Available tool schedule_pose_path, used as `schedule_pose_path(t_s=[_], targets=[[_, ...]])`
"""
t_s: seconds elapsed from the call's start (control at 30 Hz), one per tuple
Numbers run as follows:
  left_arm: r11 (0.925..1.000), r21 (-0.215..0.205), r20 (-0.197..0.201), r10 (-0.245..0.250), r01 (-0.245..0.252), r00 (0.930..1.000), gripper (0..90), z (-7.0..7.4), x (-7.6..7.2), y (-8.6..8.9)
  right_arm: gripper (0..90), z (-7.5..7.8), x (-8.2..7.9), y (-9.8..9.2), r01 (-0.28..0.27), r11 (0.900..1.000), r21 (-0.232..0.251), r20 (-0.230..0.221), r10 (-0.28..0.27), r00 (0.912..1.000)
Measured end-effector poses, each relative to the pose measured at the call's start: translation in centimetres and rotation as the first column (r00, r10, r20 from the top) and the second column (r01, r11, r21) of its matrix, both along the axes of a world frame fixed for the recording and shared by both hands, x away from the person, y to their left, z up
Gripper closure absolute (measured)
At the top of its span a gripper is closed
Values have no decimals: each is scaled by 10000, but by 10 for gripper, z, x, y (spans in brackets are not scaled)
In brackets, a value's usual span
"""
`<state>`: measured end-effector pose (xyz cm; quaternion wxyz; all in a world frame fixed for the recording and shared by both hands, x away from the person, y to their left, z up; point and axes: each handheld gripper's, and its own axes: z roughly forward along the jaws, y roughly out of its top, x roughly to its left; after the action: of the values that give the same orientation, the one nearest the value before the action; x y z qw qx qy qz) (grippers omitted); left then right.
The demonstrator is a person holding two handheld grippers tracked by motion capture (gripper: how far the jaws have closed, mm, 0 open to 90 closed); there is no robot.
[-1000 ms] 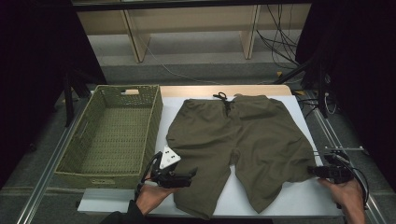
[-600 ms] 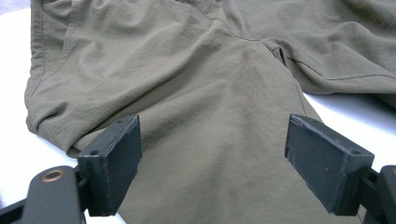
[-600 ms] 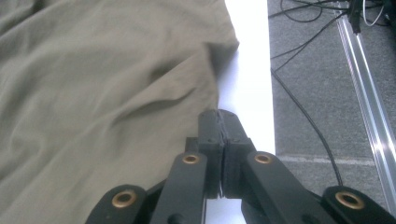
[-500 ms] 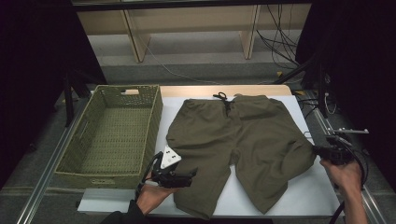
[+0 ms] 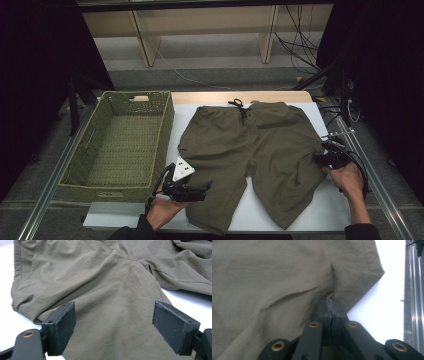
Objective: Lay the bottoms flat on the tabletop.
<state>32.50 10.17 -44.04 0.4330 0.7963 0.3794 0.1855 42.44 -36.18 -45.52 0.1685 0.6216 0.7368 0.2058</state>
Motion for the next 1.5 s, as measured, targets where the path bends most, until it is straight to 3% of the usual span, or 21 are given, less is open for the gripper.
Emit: schedule_pose_path(t_s=[0.17, 0.27, 0.4, 0.57, 0.7, 0.97, 1.03, 1.13, 1.27, 1.4, 1.5], targets=[[10000, -8, 14, -2, 2, 10000, 185, 0, 0, 1, 636, 19, -16, -5, 2, 9988, 490, 823, -42, 9966], [10000, -10, 31, 5, -5, 10000, 185, 1, 0, 1, 518, 28, -33, -5, -57, 9992, 396, 1097, 13, 9940], [10000, -47, 50, 24, -24, 10000, 185, 1, -1, 2, 468, 36, -56, -9, 118, 9974, 708, 1541, -227, 9878], [10000, -12, 70, 10, -10, 10000, 185, 2, -1, 1, 457, 29, -76, -15, 373, 9957, 850, 1263, -479, 9908], [10000, -14, 66, -12, 12, 10000, 185, 1, -1, 0, 466, 21, -78, -19, 512, 9953, 826, 988, -592, 9933], [10000, 21, 17, -28, 28, 10000, 185, 0, 0, -1, 481, 5, -62, -13, 255, 9980, 572, 349, -275, 9990], [10000, 40, 9, -34, 34, 10000, 185, 0, 0, -1, 552, 1, -57, -10, 93, 9988, 487, 183, -102, 9998], [10000, 52, 14, -24, 24, 10000, 185, 0, -1, -1, 731, -2, -54, -4, -160, 9994, 293, 37, 159, 9999], [10000, 46, 22, -2, 1, 10000, 185, 0, -1, 0, 879, 5, -59, 1, -280, 9996, 25, 142, 279, 9995], [10000, 44, 41, 3, -3, 10000, 185, 1, -1, 1, 899, 17, -74, 1, 2, 10000, -33, 436, 0, 9991], [10000, 27, 54, 15, -16, 10000, 186, 1, -1, 1, 899, 23, -88, -3, 582, 9982, -167, 455, -574, 9973]])
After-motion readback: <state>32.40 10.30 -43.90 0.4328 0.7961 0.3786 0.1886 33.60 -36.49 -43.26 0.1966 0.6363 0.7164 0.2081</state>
